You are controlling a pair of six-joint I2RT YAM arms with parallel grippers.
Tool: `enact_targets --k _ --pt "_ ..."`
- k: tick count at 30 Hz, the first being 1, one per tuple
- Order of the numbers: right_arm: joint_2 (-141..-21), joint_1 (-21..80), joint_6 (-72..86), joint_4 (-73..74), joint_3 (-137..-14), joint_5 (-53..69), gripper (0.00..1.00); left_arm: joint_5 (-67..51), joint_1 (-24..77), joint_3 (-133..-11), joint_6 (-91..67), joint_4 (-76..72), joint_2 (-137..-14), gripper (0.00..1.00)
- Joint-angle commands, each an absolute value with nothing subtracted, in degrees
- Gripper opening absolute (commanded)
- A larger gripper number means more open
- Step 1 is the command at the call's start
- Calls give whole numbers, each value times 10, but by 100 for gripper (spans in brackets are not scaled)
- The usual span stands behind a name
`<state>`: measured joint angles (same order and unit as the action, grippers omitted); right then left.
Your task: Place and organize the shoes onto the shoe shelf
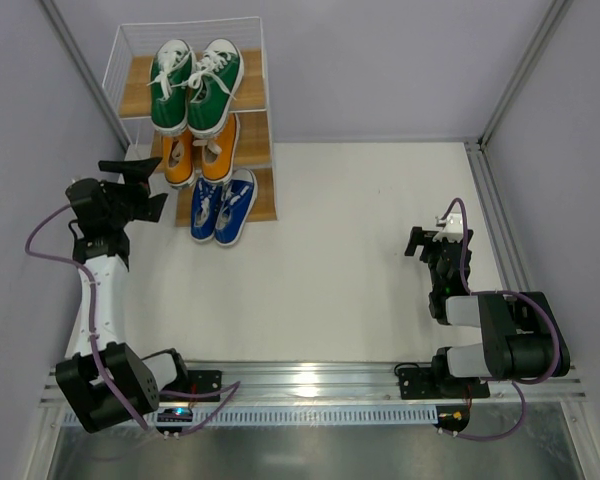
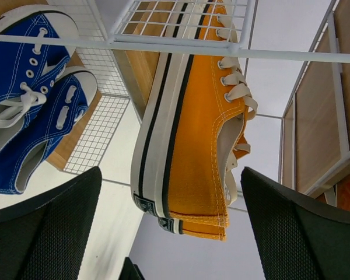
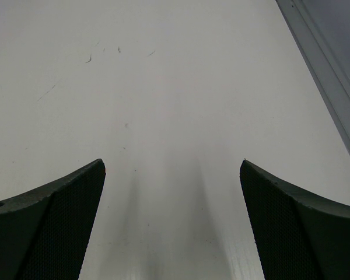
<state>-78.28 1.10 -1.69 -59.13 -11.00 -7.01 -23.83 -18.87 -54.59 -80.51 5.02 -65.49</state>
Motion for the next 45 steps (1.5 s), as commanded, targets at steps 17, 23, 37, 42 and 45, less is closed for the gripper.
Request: enact_targets --k 17,23,37,42,45 --pt "-782 9 -15 -635 -120 -63 97 -229 -116 -564 -851 -63 -739 100" --pt "-782 9 -15 -635 -120 -63 97 -236 -125 -563 -837 -53 -722 75" --pt "-782 10 -15 -635 -119 -63 97 -312 -153 -592 -836 -23 -704 2" --pt "-781 10 -15 -635 -120 -62 97 -394 -162 -640 -835 -36 -732 0" --pt "-782 10 -15 -635 -119 -63 97 -466 -161 -688 -837 -68 -773 0"
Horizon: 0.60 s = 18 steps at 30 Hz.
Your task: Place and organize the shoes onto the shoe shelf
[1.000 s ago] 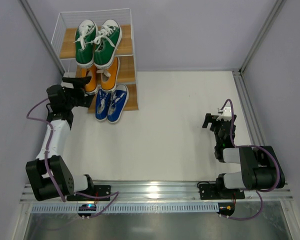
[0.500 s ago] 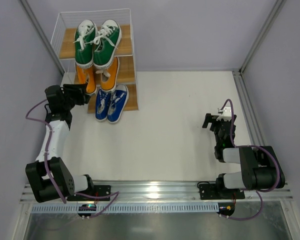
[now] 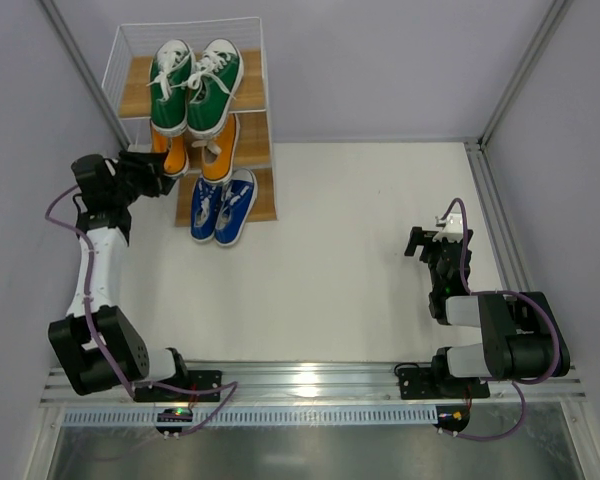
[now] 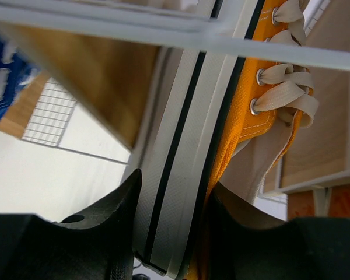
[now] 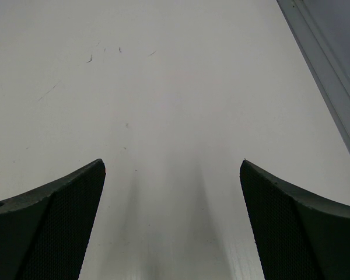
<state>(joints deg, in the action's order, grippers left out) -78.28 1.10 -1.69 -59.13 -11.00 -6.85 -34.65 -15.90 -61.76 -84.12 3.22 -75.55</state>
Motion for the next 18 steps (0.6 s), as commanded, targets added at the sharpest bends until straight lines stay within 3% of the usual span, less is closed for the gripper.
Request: enact_targets --k 1,18 --pt "-782 9 -14 -635 -119 -63 97 -479 -160 -706 -835 -72 -786 0" --pt "-782 9 -15 -635 -119 -63 97 -418 -161 -745 -701 146 -789 0"
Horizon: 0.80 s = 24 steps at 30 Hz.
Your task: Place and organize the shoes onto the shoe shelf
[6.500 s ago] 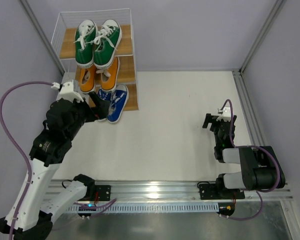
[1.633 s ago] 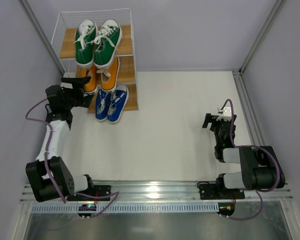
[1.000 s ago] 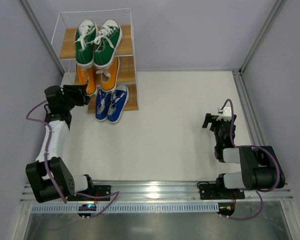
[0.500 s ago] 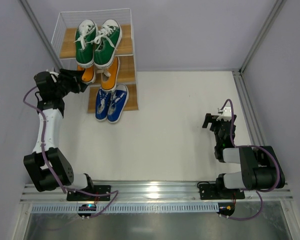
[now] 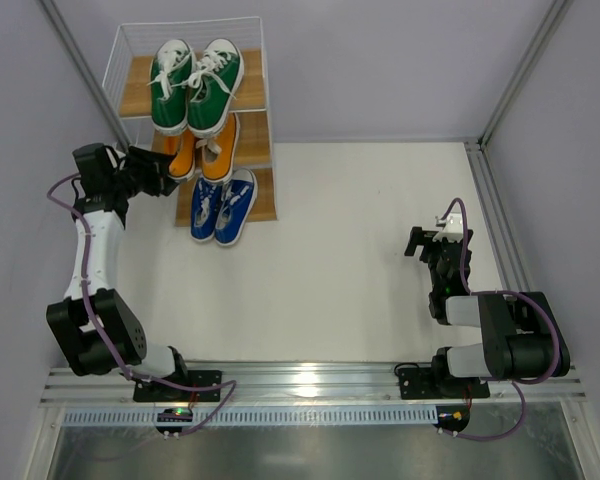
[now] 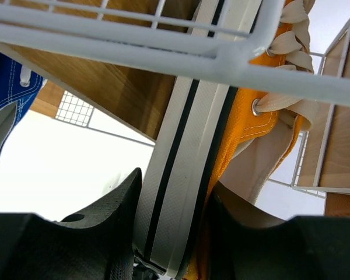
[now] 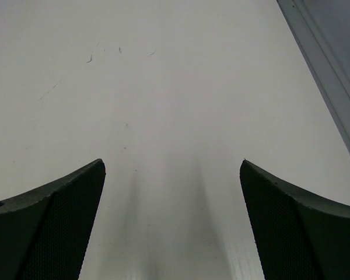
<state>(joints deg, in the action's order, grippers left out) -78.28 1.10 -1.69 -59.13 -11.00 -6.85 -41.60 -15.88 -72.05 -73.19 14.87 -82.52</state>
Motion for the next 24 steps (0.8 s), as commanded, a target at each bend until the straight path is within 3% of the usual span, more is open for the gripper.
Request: enact_targets --k 1,24 --pt "-782 9 -15 -635 -120 -63 97 -414 -158 -741 -697 149 -783 0" --pt "-781 10 -15 -635 -119 -62 97 -428 -111 -711 -736 60 -868 0"
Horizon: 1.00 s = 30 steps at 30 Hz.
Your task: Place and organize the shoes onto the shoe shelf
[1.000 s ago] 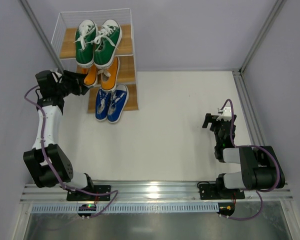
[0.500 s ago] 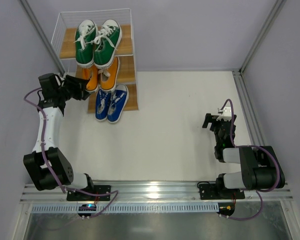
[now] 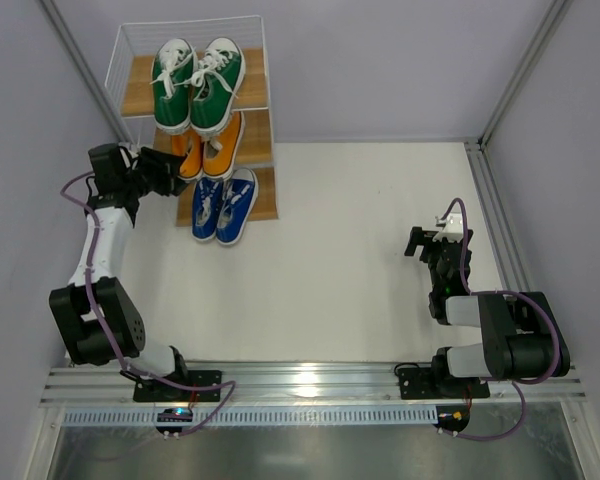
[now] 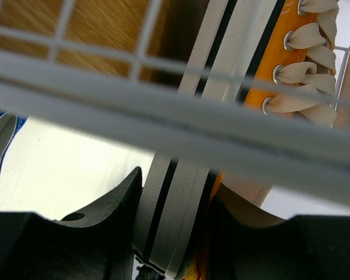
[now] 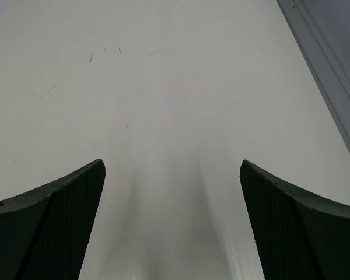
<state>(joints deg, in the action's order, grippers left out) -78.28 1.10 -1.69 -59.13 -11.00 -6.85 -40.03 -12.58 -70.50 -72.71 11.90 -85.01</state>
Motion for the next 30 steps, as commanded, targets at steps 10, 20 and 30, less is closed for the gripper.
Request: enact_targets --k 10,20,30 --pt "-782 9 -15 -635 -120 -63 97 -399 -121 -682 -790 19 -820 0" --pt "-782 10 -15 -635 -120 -63 97 -398 -120 -676 -765 67 -809 0" --pt "-782 9 -15 -635 -119 -63 97 -404 -123 -693 -773 29 -858 0"
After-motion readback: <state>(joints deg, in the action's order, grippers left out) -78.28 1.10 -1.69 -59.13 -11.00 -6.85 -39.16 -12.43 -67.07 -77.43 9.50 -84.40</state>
